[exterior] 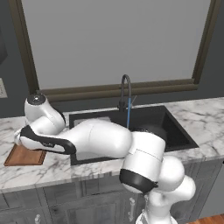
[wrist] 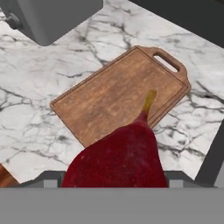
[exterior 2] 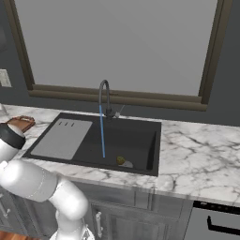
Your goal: Pick the pear, kiwi from the sink and place them on the cutting board to airdry. Then turn off the sink faucet.
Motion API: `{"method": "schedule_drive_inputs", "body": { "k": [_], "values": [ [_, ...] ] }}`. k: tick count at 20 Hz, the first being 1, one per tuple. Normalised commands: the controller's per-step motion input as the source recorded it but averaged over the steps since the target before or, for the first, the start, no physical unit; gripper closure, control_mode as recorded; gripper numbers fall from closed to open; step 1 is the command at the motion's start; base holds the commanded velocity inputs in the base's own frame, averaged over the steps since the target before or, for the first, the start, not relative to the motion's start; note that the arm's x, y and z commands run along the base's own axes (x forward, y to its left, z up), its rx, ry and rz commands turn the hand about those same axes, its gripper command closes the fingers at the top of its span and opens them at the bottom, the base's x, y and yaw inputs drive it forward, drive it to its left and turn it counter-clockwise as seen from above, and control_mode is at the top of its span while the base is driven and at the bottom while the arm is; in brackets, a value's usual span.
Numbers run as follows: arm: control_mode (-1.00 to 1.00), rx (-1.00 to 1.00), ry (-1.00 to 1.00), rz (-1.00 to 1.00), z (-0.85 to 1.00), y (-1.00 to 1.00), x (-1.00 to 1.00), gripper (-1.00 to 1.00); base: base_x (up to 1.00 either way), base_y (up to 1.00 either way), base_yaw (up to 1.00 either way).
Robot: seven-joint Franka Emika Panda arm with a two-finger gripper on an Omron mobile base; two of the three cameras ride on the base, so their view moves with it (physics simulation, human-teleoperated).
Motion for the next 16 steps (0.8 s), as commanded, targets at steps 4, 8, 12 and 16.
{"method": "schedule_drive_inputs", "body": {
  "k": [4,8,12,16],
  "values": [
    [-1.0,-0.04,0.06,0.0,-0.26,0.07,0.16,1.0,0.0,0.0,0.0],
    [-1.0,-0.02,0.03,0.0,-0.22,0.1,0.08,1.0,0.0,0.0,0.0],
    [-1.0,-0.03,0.03,0.0,-0.24,0.13,0.02,1.0,0.0,0.0,0.0],
    [-1.0,-0.03,0.03,0.0,-0.28,0.08,0.08,1.0,0.0,0.0,0.0]
  ]
}}
